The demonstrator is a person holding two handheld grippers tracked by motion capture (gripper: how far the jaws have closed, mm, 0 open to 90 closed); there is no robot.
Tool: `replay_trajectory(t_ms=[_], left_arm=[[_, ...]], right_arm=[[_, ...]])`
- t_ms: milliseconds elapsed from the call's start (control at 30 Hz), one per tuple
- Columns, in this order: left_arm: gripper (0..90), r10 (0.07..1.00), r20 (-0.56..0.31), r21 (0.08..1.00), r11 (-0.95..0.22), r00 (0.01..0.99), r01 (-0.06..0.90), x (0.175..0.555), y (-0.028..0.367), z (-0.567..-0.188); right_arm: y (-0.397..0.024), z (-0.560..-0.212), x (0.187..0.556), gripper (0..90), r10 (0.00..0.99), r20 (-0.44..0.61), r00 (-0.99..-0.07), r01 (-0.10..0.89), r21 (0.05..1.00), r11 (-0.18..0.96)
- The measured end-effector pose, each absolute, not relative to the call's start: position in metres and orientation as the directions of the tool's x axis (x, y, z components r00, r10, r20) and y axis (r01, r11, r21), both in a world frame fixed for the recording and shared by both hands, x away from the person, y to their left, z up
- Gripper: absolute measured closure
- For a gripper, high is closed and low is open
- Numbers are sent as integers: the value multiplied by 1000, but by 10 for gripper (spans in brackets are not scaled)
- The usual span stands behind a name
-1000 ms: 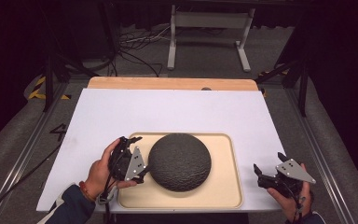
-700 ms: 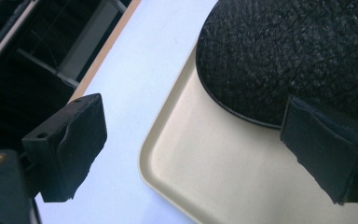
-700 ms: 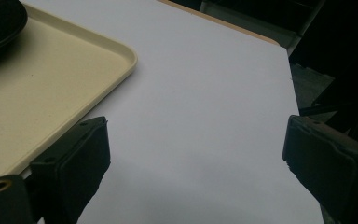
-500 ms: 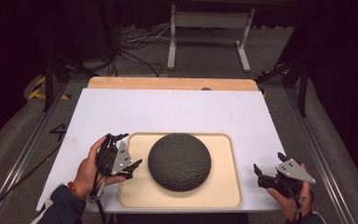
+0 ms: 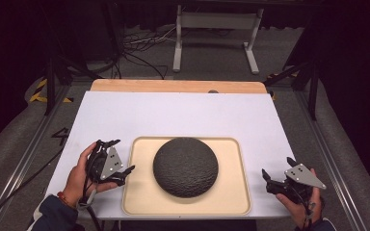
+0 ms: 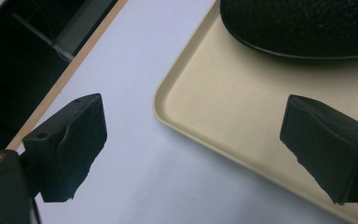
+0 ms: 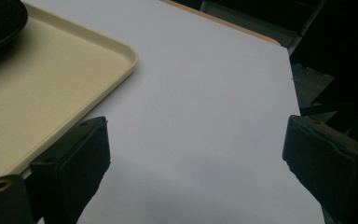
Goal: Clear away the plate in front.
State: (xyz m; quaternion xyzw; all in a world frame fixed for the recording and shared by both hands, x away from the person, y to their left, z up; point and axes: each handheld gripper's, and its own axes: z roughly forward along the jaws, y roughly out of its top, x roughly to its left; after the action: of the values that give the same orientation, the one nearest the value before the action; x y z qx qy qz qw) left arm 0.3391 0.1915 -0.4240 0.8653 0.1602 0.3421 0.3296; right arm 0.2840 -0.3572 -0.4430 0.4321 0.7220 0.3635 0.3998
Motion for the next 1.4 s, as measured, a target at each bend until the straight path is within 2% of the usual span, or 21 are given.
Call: replay_trajectory(t_ms=[667, 767, 1000, 1200, 1400], left_arm=[[79, 592, 371, 725, -666, 715, 175, 338, 234, -447], [78, 615, 328, 743, -637, 717, 206, 339, 242, -453], [82, 668, 311, 747, -612, 677, 261, 336, 256, -464], [78, 732, 169, 816, -479, 660, 323, 332, 276, -468], [78, 759, 99, 864, -386, 643, 322, 326, 292, -466]], right_arm=[[-357, -443, 285, 75, 915, -262, -306, 337, 869, 362], [-357, -443, 285, 75, 915, -263, -305, 334, 871, 361], [-358, -443, 286, 75, 916, -259, -306, 335, 871, 359], [-359, -443, 284, 75, 916, -260, -305, 335, 871, 358], [-360, -442, 283, 75, 917, -259, -303, 332, 873, 356]])
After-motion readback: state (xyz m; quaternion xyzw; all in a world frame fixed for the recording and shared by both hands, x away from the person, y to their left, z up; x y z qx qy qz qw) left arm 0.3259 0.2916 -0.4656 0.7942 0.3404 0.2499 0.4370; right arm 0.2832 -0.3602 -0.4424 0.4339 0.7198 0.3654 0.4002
